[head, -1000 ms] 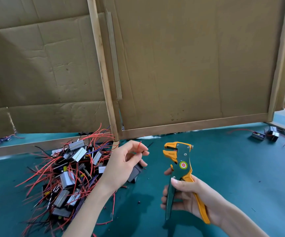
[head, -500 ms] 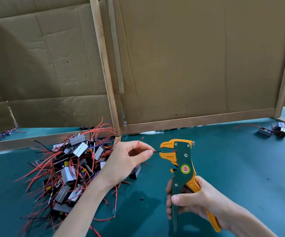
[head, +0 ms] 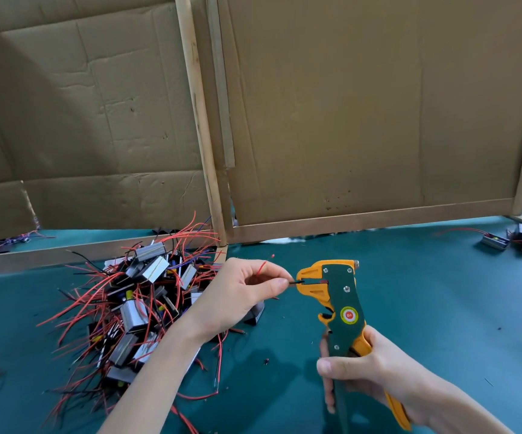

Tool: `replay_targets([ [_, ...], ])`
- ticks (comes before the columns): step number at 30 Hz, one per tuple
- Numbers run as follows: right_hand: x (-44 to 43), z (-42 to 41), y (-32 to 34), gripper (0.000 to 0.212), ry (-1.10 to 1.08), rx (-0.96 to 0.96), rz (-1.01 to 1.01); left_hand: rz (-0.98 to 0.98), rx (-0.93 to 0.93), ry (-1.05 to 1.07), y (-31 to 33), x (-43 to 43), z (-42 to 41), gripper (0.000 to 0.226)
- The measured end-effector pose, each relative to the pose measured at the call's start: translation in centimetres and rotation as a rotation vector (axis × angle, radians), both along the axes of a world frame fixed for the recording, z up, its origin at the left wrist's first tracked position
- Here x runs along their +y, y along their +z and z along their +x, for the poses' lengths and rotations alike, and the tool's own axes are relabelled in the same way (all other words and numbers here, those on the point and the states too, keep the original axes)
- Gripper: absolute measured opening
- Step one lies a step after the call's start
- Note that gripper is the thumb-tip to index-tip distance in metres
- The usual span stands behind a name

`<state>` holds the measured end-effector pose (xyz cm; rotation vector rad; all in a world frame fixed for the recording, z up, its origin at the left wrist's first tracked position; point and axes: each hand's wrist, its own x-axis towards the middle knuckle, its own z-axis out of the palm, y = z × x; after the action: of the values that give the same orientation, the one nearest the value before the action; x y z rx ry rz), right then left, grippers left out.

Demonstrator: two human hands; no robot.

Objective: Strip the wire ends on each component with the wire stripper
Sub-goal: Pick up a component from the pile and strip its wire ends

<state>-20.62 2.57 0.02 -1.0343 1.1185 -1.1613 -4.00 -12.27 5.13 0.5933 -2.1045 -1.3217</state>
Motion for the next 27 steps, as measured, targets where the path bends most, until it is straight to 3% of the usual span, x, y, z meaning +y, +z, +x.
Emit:
replay_targets([
  [6, -0.3, 1.3, -0.5, 0.039, -0.167, 0.057, 0.036, -0.023, 0.001, -0.066, -0.2, -0.4, 0.2, 0.005],
  [8, -0.5, 1.2, -0.9, 0.043, -0.223, 0.043, 0.028, 0.044, 0.011, -0.099, -0.6, -0.3, 0.0, 0.019],
  [11, -0.7, 0.6, -0.9, 0.033, -0.09, -0.098, 0.012, 0.005, 0.017, -0.08, -1.4, -0.1, -0.7, 0.031],
  [15, -1.2, -0.4, -1.3, 0.036, 0.007, -0.223, -0.024, -0.03, -0.063, 0.04, -2.1, -0.6, -0.5, 0.05],
  [20, -1.4, -1.1, -1.6, 0.034, -0.033, -0.213, -0.064, -0.126, -0.135, 0.119, -2.0, -0.6, -0.3, 0.039],
  [27, -1.2, -1.2, -1.5, 0.03, -0.009, -0.118, -0.07, -0.233, -0.051, 0.093, -1.3, 0.0, -0.8, 0.027],
])
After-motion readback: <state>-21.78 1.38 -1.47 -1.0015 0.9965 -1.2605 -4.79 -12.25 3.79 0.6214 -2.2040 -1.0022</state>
